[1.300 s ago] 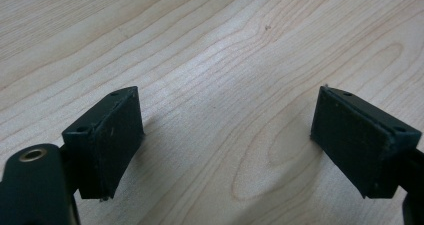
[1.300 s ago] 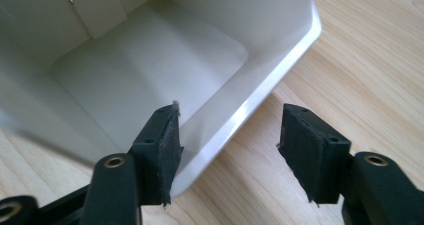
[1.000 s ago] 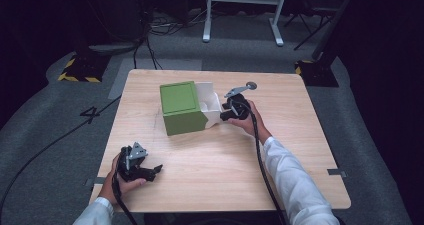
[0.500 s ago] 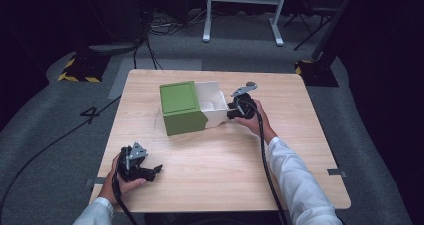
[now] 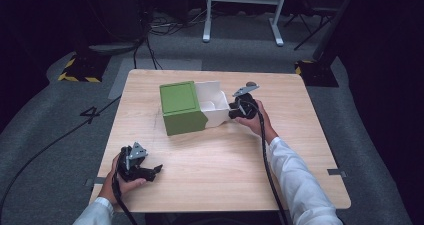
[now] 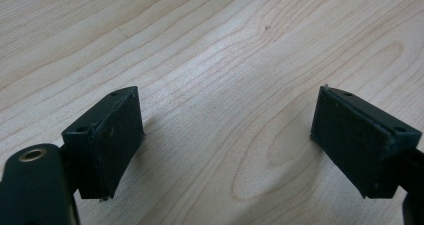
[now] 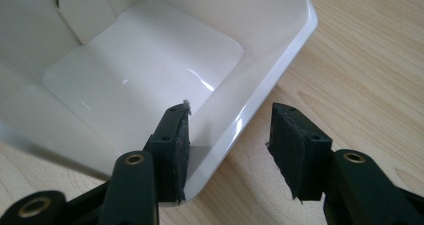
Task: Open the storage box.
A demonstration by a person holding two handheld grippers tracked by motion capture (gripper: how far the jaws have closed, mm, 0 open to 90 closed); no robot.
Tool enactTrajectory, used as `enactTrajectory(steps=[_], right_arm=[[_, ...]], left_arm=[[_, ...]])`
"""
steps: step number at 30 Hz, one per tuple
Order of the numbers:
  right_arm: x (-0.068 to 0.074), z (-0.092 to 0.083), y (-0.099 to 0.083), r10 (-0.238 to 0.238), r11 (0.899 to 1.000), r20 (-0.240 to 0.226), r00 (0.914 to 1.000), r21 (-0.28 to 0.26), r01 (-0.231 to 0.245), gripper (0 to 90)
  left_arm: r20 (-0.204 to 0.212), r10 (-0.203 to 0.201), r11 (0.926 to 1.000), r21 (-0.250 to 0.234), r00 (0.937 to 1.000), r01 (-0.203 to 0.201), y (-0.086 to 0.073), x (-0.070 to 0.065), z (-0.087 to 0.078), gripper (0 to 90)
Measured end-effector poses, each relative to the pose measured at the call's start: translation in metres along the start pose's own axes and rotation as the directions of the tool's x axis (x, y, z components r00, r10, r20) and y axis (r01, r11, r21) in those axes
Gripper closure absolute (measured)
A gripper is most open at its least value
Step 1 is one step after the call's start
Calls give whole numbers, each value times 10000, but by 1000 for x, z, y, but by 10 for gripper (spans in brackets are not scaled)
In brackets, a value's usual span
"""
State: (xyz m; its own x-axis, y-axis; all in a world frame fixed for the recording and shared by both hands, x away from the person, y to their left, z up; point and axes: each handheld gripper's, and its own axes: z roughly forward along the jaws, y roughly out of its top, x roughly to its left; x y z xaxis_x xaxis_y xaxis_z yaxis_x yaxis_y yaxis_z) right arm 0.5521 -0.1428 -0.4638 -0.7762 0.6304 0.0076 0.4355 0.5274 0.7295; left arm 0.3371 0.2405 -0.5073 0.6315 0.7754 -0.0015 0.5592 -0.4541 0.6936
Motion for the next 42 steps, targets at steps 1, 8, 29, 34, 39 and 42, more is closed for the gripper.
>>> enactTrajectory(steps=[1,8,29,34,39,42], right_arm=[[0,0,0,0,10000,0,10000,0,0,511],[-4,-2,-2,65,10000,10,10000,-26,-65,509],[-10,-33,-1,-74,9991,395,9992,-403,90,410],[-11,-45,-2,-202,9988,443,9988,-427,221,385],[-9,-54,-5,-364,9986,555,9978,-374,385,364],[-7,-63,-7,-493,9979,486,9976,-392,513,331]], left_arm=[[0,0,10000,0,10000,0,0,0,0,135],[1,-5,10000,0,10000,5,0,0,0,135],[22,-49,10000,1,10000,49,0,0,0,135],[2,1,10000,0,10000,-1,0,0,0,135],[-3,-9,10000,5,10000,9,0,0,0,135],[2,-4,10000,0,10000,4,0,0,0,135]])
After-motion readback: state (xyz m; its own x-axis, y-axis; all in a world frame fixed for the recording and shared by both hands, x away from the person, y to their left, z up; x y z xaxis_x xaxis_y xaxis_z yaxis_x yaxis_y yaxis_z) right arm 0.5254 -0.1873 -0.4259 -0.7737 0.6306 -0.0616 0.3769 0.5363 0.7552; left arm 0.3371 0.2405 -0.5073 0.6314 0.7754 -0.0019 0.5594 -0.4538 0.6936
